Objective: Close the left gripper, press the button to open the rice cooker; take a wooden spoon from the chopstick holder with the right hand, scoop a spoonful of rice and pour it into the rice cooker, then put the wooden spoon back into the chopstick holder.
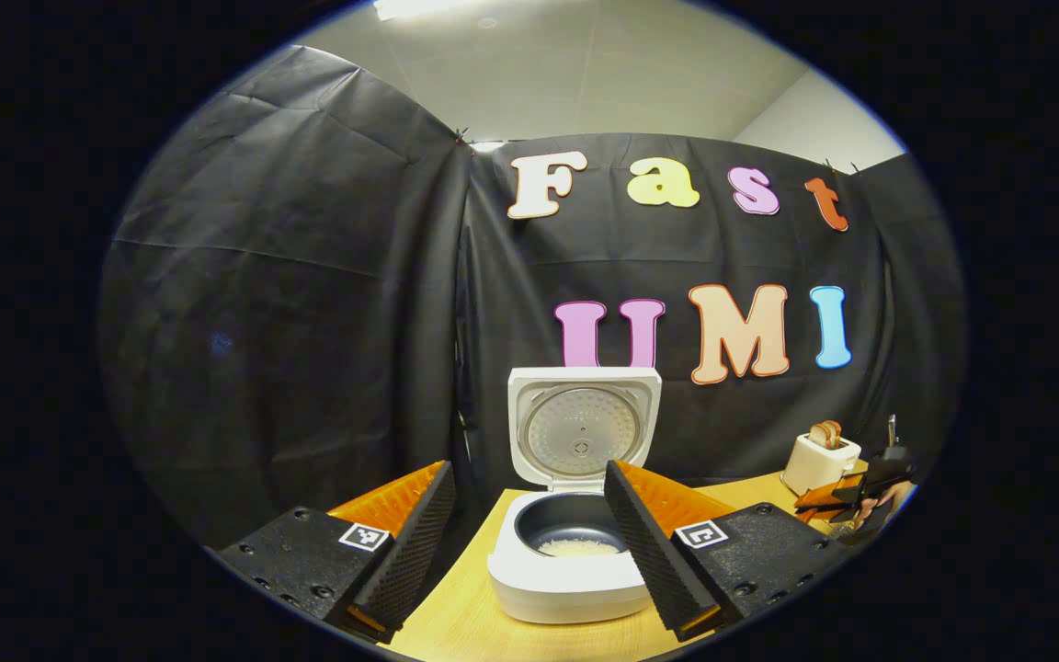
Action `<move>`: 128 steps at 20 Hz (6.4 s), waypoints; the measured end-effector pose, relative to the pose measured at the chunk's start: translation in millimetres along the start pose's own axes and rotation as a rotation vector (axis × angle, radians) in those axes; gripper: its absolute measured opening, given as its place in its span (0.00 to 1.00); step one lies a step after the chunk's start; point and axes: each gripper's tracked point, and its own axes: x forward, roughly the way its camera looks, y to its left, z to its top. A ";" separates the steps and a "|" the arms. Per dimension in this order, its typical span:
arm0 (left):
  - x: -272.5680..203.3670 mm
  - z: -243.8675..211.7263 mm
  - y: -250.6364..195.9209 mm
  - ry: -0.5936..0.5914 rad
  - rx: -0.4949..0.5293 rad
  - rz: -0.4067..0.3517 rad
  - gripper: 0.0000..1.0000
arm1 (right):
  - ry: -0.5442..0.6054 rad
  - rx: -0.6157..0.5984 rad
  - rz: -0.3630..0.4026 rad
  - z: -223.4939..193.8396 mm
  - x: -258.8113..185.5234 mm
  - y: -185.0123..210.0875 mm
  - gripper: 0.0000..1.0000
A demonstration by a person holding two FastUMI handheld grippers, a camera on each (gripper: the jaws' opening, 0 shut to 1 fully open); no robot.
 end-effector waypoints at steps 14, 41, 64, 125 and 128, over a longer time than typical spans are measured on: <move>-10.4 -5.1 40.7 -0.003 -0.031 0.056 0.99 | 0.028 -0.180 0.201 -44.8 38.7 169.9 0.18; -18.4 -33.9 120.6 0.030 -0.065 0.155 0.92 | -0.144 -1.274 0.165 -168.3 148.0 254.1 0.17; 5.7 -16.7 47.7 -0.031 -0.078 0.016 0.95 | -0.280 -1.283 0.218 -91.2 47.0 275.4 0.20; 70.5 38.1 -144.1 -0.044 -0.024 -0.185 0.95 | -0.498 -0.948 -0.474 217.8 -174.6 -82.5 1.00; 99.9 50.0 -130.9 -0.058 -0.037 -0.174 0.94 | -0.557 -0.985 -0.456 224.1 -191.4 -52.7 1.00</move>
